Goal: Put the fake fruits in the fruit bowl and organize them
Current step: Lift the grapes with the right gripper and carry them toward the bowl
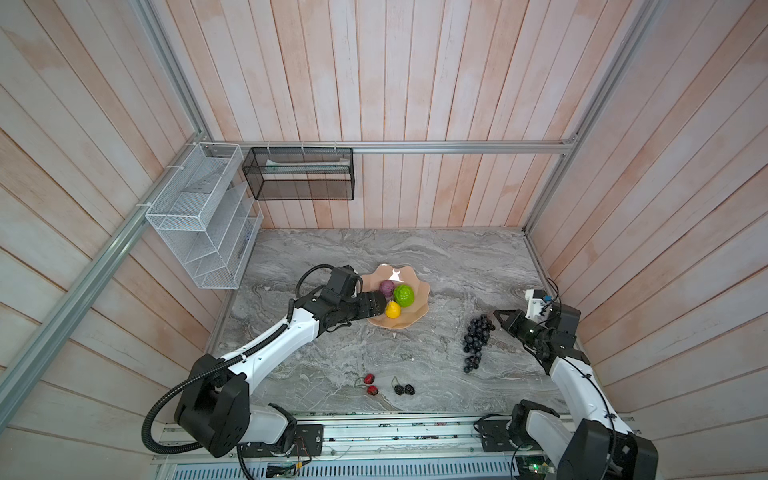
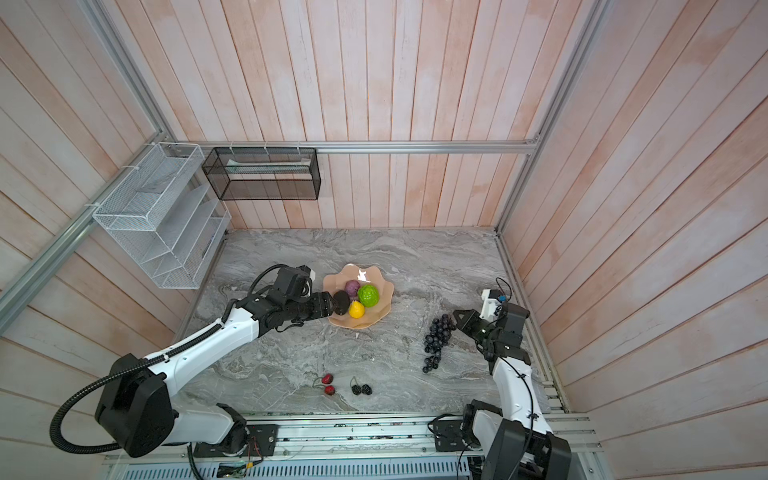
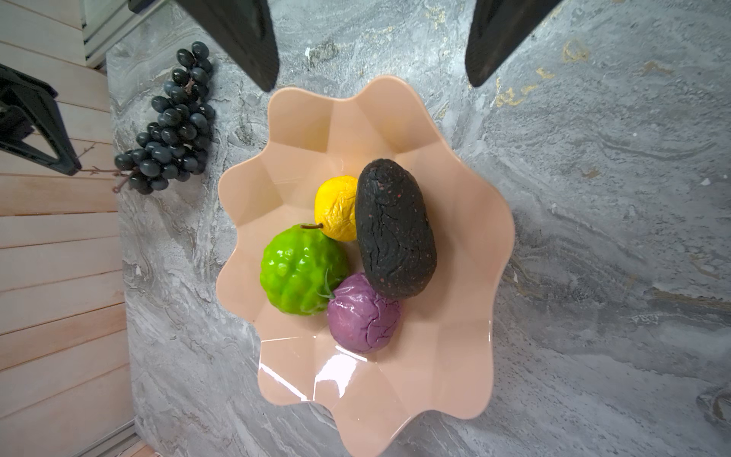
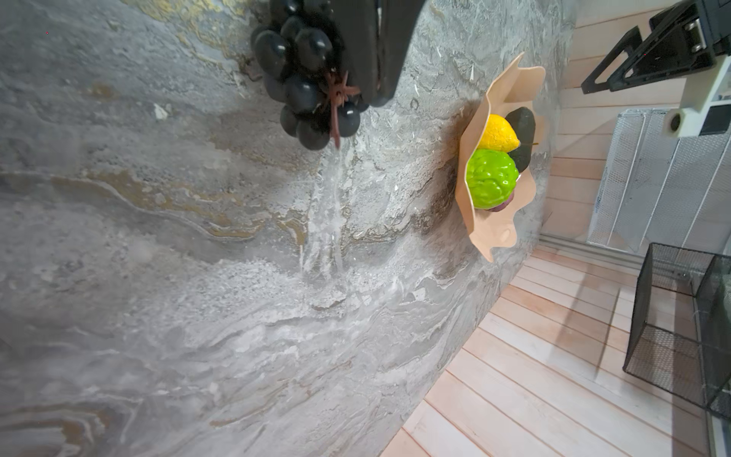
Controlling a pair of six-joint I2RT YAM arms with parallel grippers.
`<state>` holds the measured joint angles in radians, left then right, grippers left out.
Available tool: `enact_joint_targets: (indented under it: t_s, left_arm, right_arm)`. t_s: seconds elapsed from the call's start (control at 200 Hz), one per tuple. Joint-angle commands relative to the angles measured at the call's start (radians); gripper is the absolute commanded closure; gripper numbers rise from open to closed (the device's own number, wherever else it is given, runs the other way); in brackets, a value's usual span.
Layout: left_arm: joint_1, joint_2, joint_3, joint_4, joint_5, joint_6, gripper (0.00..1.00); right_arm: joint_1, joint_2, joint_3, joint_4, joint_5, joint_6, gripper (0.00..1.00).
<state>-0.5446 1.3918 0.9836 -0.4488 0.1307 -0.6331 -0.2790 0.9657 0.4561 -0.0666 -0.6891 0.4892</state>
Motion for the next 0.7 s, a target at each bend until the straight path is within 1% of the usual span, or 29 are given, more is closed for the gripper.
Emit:
enact_joint_targets:
  t_s: [0.0, 0.21, 0.345, 0.42, 0.57, 0.695]
  left_arm:
    - [-0.003, 0.012, 0.028, 0.008, 0.002, -0.008, 0.23]
    - [-0.005, 0.0, 0.02, 0.009, -0.002, -0.014, 0.23]
    - [-0.005, -0.004, 0.018, 0.004, -0.009, -0.011, 0.23]
    - [-0.006, -0.008, 0.015, 0.002, -0.013, -0.011, 0.23]
    - [-0.006, -0.018, 0.004, 0.008, -0.016, -0.016, 0.23]
    - [-0.006, -0.035, -0.011, 0.01, -0.018, -0.02, 0.23]
  right_arm:
    - [0.035, -0.04, 0.09, -0.082, 0.036, -0.029, 1.0]
    - [0.088, -0.067, 0.227, -0.156, 0.05, -0.015, 1.0]
    - [0.135, -0.069, 0.314, -0.16, 0.059, 0.027, 1.0]
    - [0.179, -0.05, 0.395, -0.185, 0.082, 0.028, 1.0]
    - [0.278, 0.024, 0.553, -0.212, 0.091, 0.031, 1.0]
    - [0.401, 0.078, 0.652, -0.225, 0.13, 0.031, 1.0]
